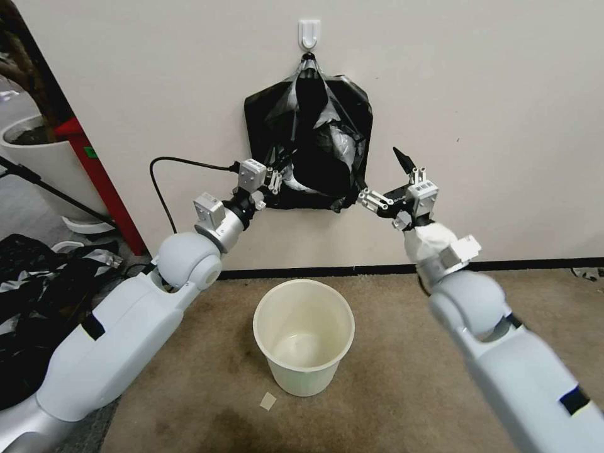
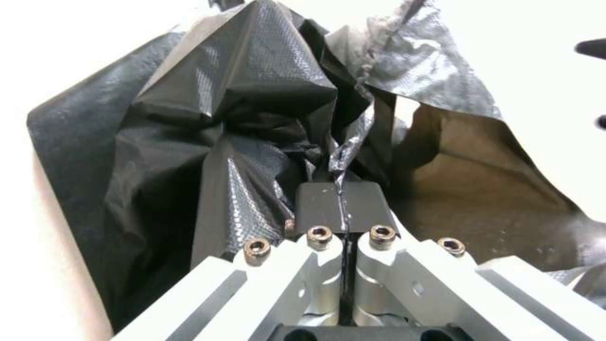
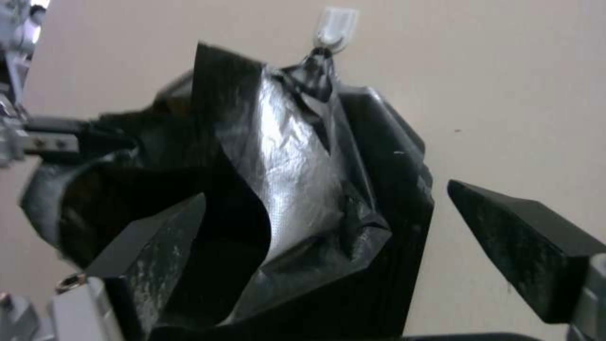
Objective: Place a trash bag onto the trash bin.
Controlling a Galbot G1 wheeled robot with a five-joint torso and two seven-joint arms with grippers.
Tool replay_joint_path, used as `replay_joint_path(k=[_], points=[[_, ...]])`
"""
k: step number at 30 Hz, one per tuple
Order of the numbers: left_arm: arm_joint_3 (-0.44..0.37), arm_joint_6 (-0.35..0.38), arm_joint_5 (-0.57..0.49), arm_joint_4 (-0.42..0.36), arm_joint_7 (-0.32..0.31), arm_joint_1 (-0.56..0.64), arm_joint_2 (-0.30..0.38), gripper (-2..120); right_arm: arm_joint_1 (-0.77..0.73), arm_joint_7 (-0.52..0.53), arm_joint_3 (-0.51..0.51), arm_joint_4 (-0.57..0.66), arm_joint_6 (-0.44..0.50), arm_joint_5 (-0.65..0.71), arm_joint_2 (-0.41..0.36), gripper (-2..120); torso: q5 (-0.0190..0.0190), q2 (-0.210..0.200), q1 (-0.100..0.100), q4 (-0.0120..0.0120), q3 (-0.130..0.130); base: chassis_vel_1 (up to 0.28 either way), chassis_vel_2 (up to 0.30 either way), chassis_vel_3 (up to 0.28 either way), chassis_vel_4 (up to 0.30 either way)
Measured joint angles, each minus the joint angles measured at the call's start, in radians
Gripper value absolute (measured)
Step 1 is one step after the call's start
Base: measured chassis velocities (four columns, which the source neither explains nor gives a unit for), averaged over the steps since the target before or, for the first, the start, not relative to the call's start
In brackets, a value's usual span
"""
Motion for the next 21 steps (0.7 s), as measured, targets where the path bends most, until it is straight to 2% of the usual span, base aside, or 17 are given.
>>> replay_joint_path(k=[4,8,10,13,16,21], points=[[-0.002,0.005,0.0,-0.008,0.0,0.0,0.003,0,0.086,-0.018,-0.054,-0.043,-0.015,0.021,-0.027,100,-0.0001,0.0,0.0,0.0001,0.0,0.0,0.0,0.0,0.0],[-0.007,0.008,0.0,-0.015,0.0,0.003,0.006,0,0.158,-0.036,-0.101,-0.092,-0.018,0.029,-0.024,95,-0.0002,0.0,0.0,0.0001,0.0,0.0,0.0,0.0,0.0],[-0.009,0.009,0.0,-0.016,0.0,0.007,0.006,0,0.201,-0.05,-0.129,-0.132,-0.018,0.024,-0.014,88,-0.0001,0.0,0.0,0.0001,0.0,0.0,0.0,0.0,0.0],[-0.01,0.009,0.0,-0.017,0.0,0.008,0.006,0,0.217,-0.058,-0.138,-0.147,-0.018,0.018,-0.01,86,-0.0002,0.0,0.0,0.0003,0.0,0.0,0.0,0.0,0.0],[-0.017,0.009,-0.003,-0.023,0.0,0.017,0.007,0,0.279,-0.1,-0.171,-0.22,-0.015,-0.03,0.007,64,-0.0002,0.0,0.0,0.0001,0.0,0.0,0.0,0.0,0.0],[-0.026,0.01,-0.005,-0.03,0.0,0.027,0.004,0,0.313,-0.103,-0.185,-0.262,-0.001,-0.079,0.03,52,-0.0002,0.0,0.0,0.0002,0.0,0.0,0.0,0.0,0.0]])
